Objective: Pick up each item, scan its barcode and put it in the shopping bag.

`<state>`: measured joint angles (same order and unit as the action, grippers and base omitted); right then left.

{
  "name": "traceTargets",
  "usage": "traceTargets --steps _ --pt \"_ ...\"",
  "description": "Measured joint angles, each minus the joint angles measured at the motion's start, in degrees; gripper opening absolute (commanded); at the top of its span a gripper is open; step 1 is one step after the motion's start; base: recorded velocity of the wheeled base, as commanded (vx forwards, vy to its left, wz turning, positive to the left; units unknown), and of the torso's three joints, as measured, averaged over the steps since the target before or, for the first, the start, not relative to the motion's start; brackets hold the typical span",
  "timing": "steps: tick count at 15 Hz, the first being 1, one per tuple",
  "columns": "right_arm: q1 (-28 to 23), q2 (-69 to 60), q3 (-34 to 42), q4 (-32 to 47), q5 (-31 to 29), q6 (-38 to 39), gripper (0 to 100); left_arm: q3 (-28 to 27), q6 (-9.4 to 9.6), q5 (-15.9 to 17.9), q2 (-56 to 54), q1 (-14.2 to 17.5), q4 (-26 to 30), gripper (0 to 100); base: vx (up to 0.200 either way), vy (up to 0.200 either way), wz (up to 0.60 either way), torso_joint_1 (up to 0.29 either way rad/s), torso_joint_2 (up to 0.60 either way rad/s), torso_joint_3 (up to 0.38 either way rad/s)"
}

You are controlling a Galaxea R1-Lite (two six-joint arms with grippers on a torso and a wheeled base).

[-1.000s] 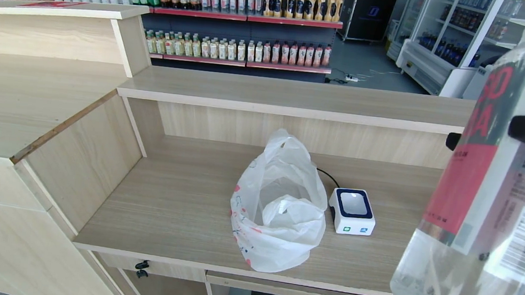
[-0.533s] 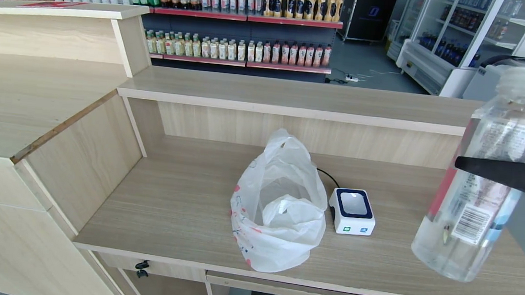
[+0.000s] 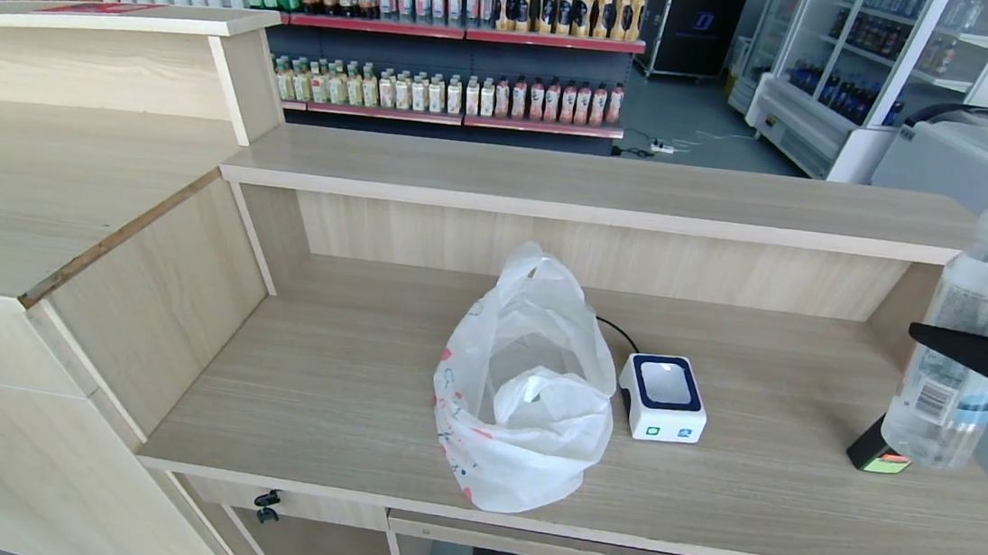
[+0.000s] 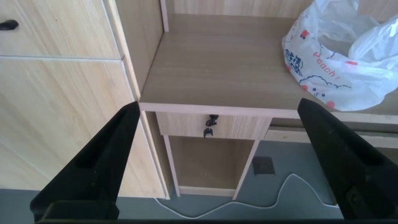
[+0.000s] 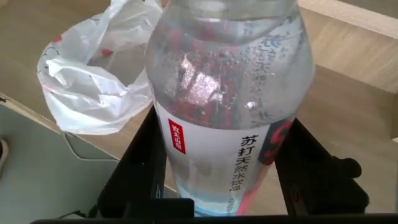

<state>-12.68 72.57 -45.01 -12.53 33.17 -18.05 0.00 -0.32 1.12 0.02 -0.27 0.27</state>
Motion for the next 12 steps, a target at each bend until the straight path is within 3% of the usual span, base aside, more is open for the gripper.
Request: traceTargets --steps 7,11,12 --pt "-7.4 2.5 0.9 -0.6 0.1 -25.6 0 0.0 0.00 0.0 0.0 0.0 0.0 100 0.000 0.000 0.00 0.000 0.00 0.000" --pt "-9.1 5.0 0.4 -4.3 0.1 -33.4 0 0.0 0.00 0.0 0.0 0.0 0.0 100 0.000 0.000 0.60 0.005 0.00 0.002" --pt "-9.1 6.0 0.4 -5.9 0.4 -34.6 0 0.0 -0.01 0.0 0.0 0.0 0.0 100 0.000 0.000 0.00 0.000 0.00 0.000"
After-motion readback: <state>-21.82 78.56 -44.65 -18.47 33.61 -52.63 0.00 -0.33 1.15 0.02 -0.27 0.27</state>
